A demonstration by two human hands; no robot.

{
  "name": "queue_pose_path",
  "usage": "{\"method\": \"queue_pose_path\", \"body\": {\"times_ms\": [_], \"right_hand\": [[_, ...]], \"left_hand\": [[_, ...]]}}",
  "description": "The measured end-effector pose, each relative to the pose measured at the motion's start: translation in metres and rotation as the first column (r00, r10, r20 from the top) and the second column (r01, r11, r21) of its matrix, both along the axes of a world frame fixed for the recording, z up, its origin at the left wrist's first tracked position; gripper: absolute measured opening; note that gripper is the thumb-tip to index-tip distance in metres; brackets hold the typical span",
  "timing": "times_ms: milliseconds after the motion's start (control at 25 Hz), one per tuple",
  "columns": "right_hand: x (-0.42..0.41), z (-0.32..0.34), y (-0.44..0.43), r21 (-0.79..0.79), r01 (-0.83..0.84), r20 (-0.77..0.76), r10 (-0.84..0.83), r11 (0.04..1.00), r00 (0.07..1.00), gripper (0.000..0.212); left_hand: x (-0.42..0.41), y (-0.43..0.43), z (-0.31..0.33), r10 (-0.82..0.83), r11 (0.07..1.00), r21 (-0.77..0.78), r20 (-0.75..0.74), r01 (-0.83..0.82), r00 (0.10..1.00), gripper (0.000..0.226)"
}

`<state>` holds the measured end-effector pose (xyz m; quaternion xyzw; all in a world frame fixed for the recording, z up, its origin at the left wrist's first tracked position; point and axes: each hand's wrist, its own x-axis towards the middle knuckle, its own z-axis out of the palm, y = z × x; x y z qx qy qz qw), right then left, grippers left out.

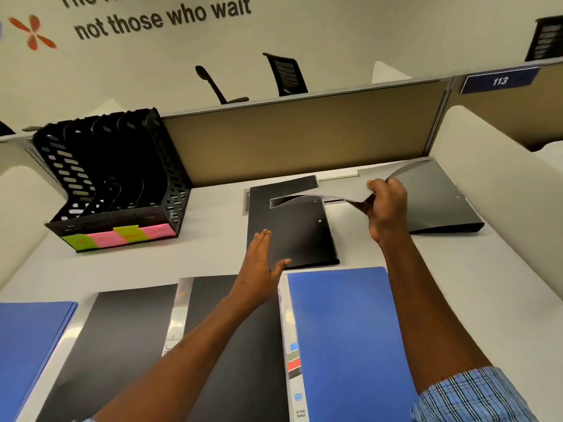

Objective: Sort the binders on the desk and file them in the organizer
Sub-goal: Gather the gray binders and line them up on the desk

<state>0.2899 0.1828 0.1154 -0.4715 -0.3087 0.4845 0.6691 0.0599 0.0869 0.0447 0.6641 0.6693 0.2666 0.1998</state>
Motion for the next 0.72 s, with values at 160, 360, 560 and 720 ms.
{"method": "queue_pose_path", "body": {"times_ms": [160,360,560,720], "right_hand": [[-0.002,0.05,-0.042,0.051,-0.049,-0.247,0.06,0.997,0.967,0.021],[-0.012,0.099,-0.087,0.043,-0.167,-0.33,0.171,0.985,0.928,0.016],[-0.023,0.123,-0.108,0.047,-0.234,-0.269,0.238,0.971,0.933,0.02],[-0.029,0.134,-0.114,0.075,-0.174,-0.254,0.188,0.982,0.949,0.021]], "left_hand": [[-0.022,0.008,0.024,0.071,0.996,0.051,0.144,-0.079,0.987,0.087],[-0.063,0.013,0.063,0.052,0.98,0.147,0.474,-0.137,0.879,0.09],[-0.076,0.005,0.097,-0.307,0.939,0.283,0.437,0.194,0.845,0.051],[-0.066,0.002,0.109,-0.337,0.936,0.276,0.531,0.217,0.777,0.038]]}}
